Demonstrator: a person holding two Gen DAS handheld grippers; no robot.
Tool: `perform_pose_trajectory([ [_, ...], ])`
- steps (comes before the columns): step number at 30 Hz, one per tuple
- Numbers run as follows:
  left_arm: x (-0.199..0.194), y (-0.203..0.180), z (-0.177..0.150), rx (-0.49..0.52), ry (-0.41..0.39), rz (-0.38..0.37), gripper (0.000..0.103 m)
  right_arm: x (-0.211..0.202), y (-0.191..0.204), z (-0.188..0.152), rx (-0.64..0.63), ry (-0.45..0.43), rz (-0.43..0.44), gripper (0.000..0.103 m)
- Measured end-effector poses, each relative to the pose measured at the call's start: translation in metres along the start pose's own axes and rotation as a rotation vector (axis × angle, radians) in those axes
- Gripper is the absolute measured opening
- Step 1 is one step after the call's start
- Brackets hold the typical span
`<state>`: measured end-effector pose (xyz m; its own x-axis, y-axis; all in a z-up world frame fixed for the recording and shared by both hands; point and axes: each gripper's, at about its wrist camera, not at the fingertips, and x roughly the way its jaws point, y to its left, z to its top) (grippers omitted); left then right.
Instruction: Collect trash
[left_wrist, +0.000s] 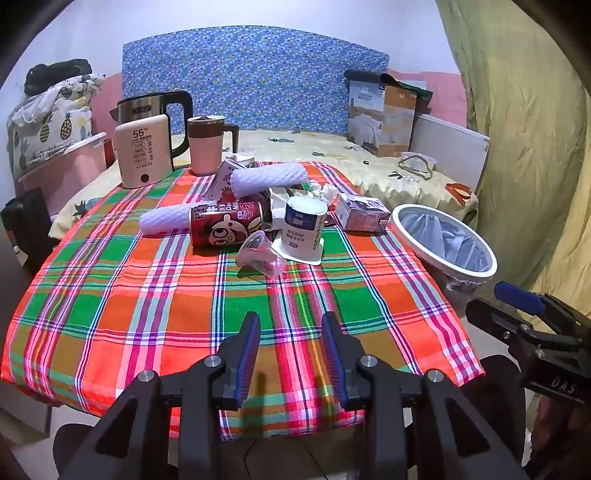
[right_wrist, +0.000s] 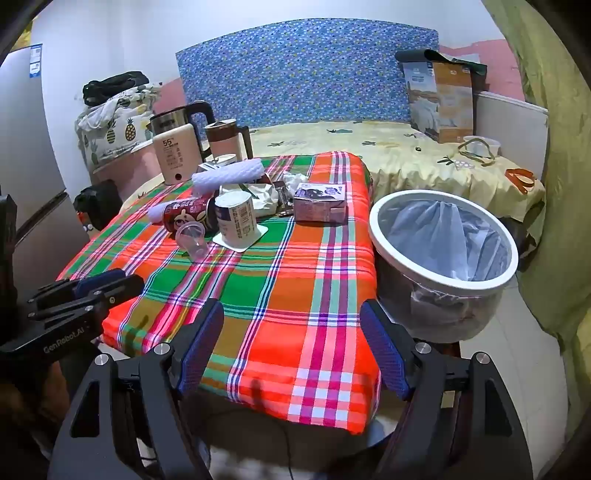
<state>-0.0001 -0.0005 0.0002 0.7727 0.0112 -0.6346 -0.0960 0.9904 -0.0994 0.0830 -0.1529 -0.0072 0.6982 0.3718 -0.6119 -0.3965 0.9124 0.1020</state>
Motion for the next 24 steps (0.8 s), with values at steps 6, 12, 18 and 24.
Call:
perform_pose_trajectory([
  [6, 0.001, 0.002, 0.001, -0.005, -0.002, -0.010, 0.034, -0.003, -0.003, 0.002, 0.004, 0.002, 0.006, 0.077],
  [12, -0.004, -0.002, 0.001, 0.005, -0.008, 0.000, 0.034, 0.000, -0.003, 0.002, -0.006, 0.007, -0.002, 0.077],
  [18, -0.005, -0.003, 0.002, 0.003, -0.008, -0.004, 0.034, -0.003, -0.002, 0.004, -0.007, 0.006, -0.002, 0.077],
  [24, -0.006, -0.003, 0.003, 0.002, -0.011, -0.007, 0.034, -0.004, -0.002, 0.004, -0.009, 0.004, -0.003, 0.077],
])
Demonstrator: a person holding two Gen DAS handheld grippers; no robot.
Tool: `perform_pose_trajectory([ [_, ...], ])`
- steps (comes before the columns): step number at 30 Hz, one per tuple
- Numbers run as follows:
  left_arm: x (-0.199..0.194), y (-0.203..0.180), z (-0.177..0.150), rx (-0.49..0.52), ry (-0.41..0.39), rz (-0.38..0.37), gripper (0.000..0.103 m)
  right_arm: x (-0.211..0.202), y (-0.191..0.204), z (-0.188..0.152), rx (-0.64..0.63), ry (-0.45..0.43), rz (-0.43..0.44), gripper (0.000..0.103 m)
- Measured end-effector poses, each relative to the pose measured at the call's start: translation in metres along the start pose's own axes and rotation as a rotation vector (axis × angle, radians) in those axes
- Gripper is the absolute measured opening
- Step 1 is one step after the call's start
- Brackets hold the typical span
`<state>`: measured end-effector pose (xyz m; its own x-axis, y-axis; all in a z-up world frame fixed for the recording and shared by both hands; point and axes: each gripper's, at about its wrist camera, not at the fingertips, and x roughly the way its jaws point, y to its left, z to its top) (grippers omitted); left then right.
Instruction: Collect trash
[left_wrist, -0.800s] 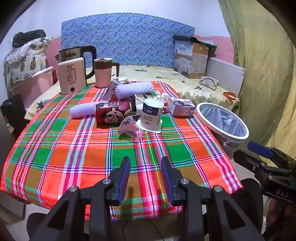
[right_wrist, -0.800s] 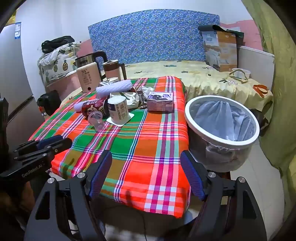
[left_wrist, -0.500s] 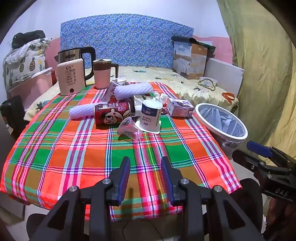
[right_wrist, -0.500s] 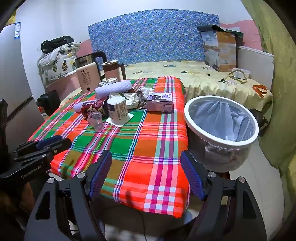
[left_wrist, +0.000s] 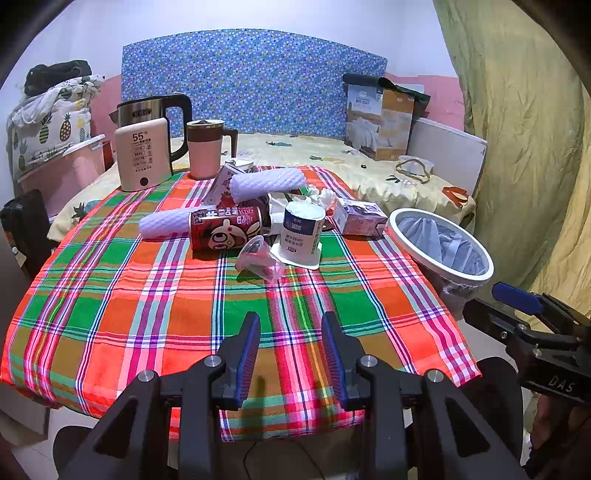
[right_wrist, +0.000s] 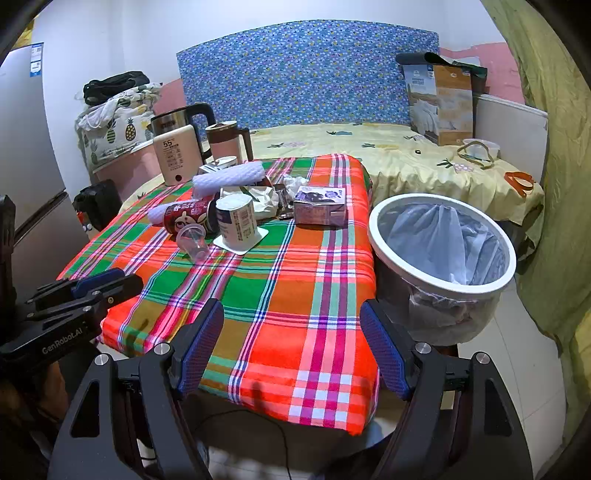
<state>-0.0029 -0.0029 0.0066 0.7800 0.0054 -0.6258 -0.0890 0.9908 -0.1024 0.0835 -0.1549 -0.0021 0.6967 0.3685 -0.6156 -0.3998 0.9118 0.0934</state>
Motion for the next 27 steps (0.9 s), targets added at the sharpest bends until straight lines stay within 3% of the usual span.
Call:
perform_pose_trajectory([
  [27, -0.0045, 0.0014, 0.0011, -0.001, -0.009, -0.008, 0.034, 0.0031, 0.0091, -0.0009, -0.012, 0.004, -0.011, 0.077],
])
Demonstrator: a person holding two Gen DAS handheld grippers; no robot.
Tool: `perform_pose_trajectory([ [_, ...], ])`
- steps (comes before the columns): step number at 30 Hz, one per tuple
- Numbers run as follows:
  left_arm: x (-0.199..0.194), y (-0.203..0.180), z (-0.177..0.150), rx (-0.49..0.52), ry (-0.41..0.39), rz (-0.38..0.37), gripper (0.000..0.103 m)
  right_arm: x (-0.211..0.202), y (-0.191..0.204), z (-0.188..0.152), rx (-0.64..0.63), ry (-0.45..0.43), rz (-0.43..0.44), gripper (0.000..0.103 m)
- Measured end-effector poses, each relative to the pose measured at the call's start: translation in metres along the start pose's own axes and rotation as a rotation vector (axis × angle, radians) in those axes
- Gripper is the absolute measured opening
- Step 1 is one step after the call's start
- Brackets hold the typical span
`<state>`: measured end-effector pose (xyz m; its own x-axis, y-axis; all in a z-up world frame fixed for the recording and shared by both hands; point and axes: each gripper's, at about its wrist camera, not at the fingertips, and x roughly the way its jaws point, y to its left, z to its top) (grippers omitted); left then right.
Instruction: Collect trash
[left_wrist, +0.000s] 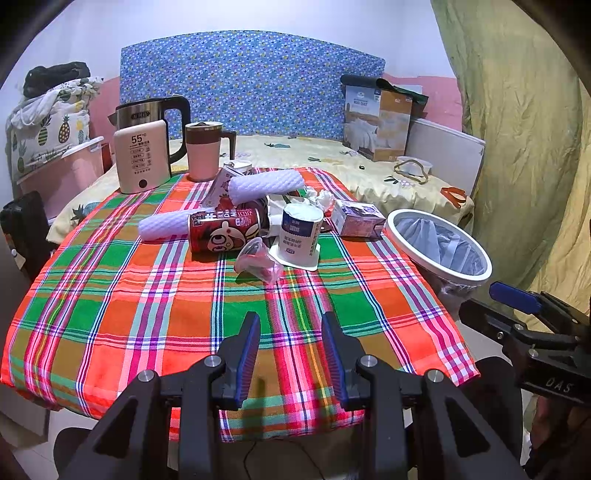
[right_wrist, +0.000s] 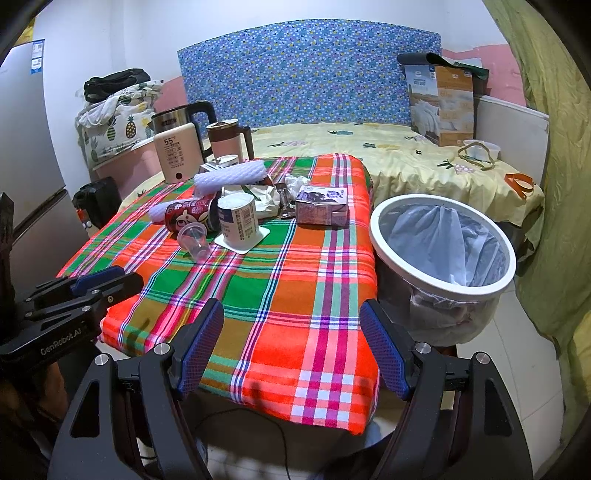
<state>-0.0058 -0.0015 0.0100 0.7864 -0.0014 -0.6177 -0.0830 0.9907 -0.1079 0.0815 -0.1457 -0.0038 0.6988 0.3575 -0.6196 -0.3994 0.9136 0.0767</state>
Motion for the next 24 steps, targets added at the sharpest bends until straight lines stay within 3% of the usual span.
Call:
perform_pose_trajectory([
  [24, 0.0038, -0.0014, -0.0035, 0.008, 0.002, -0.003, 0.034, -0.0009, -0.0004, 0.0001, 0.000, 0.000, -0.006, 0.077],
])
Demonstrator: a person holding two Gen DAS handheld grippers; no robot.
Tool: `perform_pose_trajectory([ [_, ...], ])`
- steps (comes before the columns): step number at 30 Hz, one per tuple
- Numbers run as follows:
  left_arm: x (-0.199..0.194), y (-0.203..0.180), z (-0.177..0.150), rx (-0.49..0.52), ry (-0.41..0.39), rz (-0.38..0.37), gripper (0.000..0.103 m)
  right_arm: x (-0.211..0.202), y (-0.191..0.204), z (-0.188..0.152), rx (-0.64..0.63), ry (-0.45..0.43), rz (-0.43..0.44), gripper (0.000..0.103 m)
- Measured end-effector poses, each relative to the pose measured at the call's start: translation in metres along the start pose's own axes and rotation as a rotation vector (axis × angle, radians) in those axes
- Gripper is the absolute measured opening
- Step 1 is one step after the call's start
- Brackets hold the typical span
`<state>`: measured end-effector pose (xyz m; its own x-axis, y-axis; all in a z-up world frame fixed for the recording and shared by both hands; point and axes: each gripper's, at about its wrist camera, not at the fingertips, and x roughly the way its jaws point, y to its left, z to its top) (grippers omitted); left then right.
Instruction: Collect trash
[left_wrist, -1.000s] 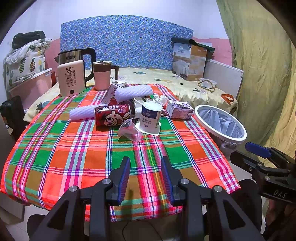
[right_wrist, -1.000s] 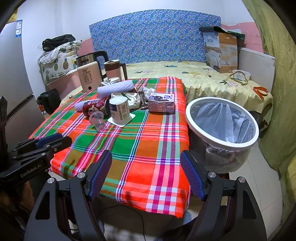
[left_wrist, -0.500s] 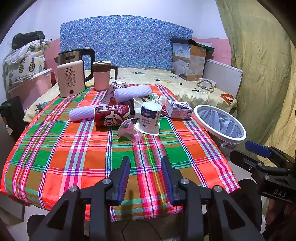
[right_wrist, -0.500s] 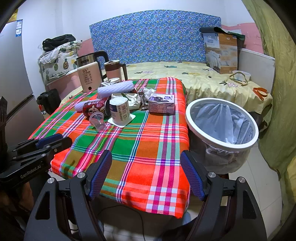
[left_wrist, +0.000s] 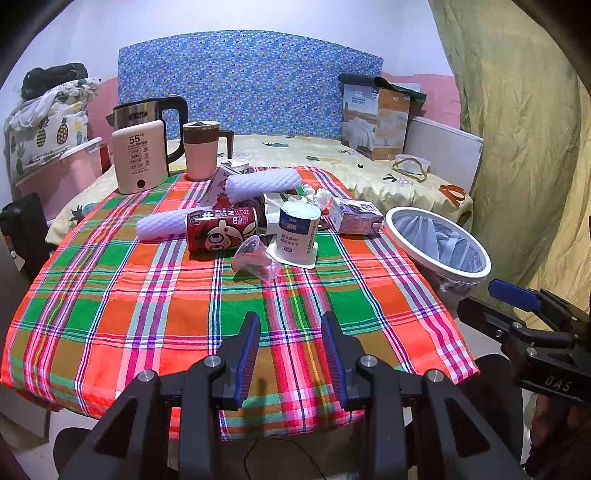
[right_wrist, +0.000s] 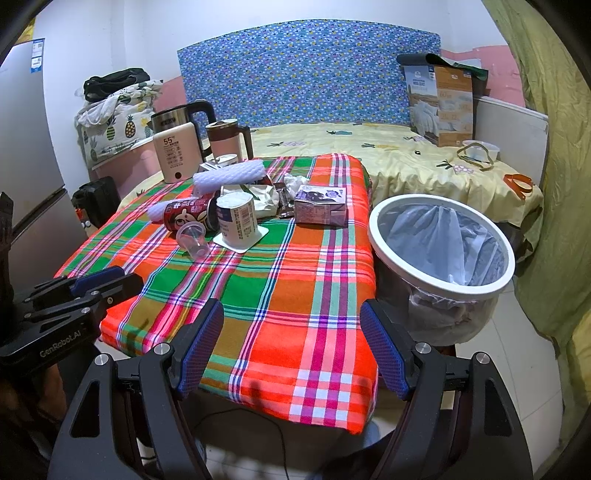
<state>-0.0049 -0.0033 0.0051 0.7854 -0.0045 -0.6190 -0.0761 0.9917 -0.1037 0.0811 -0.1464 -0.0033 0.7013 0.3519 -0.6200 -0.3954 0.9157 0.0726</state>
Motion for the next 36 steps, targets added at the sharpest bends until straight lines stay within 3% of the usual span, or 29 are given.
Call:
perform_pose_trajectory([
  [20, 0.017, 0.006, 0.001, 0.000, 0.021, -0.027, 0.034, 0.009, 0.001, 0.003, -0.009, 0.011, 0.025, 0.077],
  [23, 0.029, 0.013, 0.003, -0.027, 0.046, -0.050, 0.034, 0.015, 0.003, 0.006, -0.020, 0.017, 0.042, 0.077],
  [28, 0.051, 0.027, 0.011, -0.053, 0.066, -0.022, 0.034, 0.027, 0.007, 0.011, -0.043, 0.029, 0.056, 0.077],
  [32, 0.069, 0.039, 0.019, -0.085, 0.074, -0.017, 0.043, 0.038, 0.010, 0.014, -0.056, 0.034, 0.064, 0.077],
  [36, 0.088, 0.051, 0.030, -0.151, 0.091, -0.050, 0.044, 0.045, 0.010, 0.019, -0.060, 0.038, 0.070, 0.077],
])
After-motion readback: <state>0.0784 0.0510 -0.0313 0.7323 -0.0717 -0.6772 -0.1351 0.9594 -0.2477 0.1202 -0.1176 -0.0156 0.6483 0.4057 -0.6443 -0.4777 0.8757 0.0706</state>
